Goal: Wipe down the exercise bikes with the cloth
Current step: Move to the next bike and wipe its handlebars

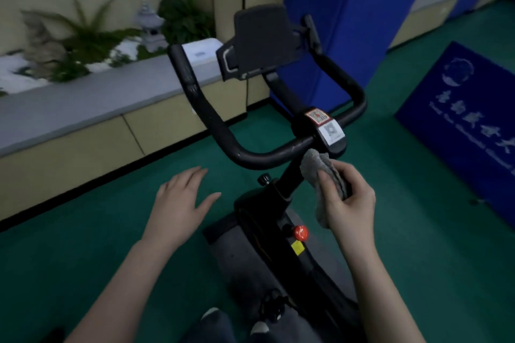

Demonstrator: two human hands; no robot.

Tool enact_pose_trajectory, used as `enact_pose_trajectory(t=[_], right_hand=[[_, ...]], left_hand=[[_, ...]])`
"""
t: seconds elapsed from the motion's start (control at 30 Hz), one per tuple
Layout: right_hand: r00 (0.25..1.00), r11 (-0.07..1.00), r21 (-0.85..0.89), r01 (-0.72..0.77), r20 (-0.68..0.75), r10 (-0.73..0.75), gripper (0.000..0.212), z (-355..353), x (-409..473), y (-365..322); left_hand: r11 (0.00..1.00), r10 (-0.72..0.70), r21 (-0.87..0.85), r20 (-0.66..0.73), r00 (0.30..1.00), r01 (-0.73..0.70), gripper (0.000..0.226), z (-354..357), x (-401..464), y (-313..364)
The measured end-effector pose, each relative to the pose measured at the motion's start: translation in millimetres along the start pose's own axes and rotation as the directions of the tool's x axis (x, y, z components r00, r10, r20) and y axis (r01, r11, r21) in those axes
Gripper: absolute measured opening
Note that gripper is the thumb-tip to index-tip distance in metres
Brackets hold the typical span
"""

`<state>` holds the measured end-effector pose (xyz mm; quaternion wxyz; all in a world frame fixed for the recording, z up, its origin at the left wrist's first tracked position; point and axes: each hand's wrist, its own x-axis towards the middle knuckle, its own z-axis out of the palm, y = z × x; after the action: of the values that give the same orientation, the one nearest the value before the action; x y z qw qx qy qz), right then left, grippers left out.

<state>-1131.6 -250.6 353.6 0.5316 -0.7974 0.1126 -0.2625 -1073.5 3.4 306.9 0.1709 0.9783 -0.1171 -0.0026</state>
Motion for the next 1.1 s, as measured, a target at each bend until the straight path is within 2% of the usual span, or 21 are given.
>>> enact_pose_trajectory(t=[0.17, 0.33, 0.6, 0.73, 0.83, 0.97, 1.03, 1.1], right_hand=[[0.989, 0.993, 0.065, 0.094, 0.109, -0.101, 0.014, 24, 35, -14], [0.952, 0.983, 0.035, 0.181, 0.244, -0.184, 0.015, 60, 59, -23], [0.908, 0.951, 0.016, 0.310, 0.291, -0.300, 0.020, 135, 100, -51], [0.876, 0.912, -0.004, 0.411, 0.278, -0.394, 0.022, 181, 121, -71], [0.849, 0.876, -0.010, 0.482, 0.251, -0.465, 0.021, 211, 140, -89], [0.783, 0.811, -0.054, 0.583, 0.305, -0.543, 0.023, 247, 172, -115], [0.725, 0.768, -0.077, 0.636, 0.399, -0.561, 0.025, 263, 187, -125], [0.645, 0.744, -0.094, 0.662, 0.577, -0.501, 0.027, 275, 200, -133]], left_hand=[[0.995, -0.087, 0.031, -0.099, 0.991, 0.091, 0.068, -19, 4, 1], [0.990, -0.142, -0.008, -0.168, 0.975, 0.143, 0.068, -30, 17, -12], [0.988, -0.139, -0.106, -0.254, 0.957, 0.115, 0.067, -48, 80, -43], [0.972, -0.130, -0.225, -0.290, 0.948, 0.065, 0.065, -59, 123, -56], [0.921, -0.124, -0.390, -0.308, 0.943, -0.006, 0.068, -66, 151, -62], [0.845, -0.135, -0.529, -0.364, 0.922, -0.085, 0.065, -69, 179, -69], [0.795, -0.145, -0.596, -0.361, 0.921, -0.109, 0.058, -72, 187, -68], [0.718, -0.180, -0.685, -0.355, 0.917, -0.124, 0.045, -75, 193, -64]])
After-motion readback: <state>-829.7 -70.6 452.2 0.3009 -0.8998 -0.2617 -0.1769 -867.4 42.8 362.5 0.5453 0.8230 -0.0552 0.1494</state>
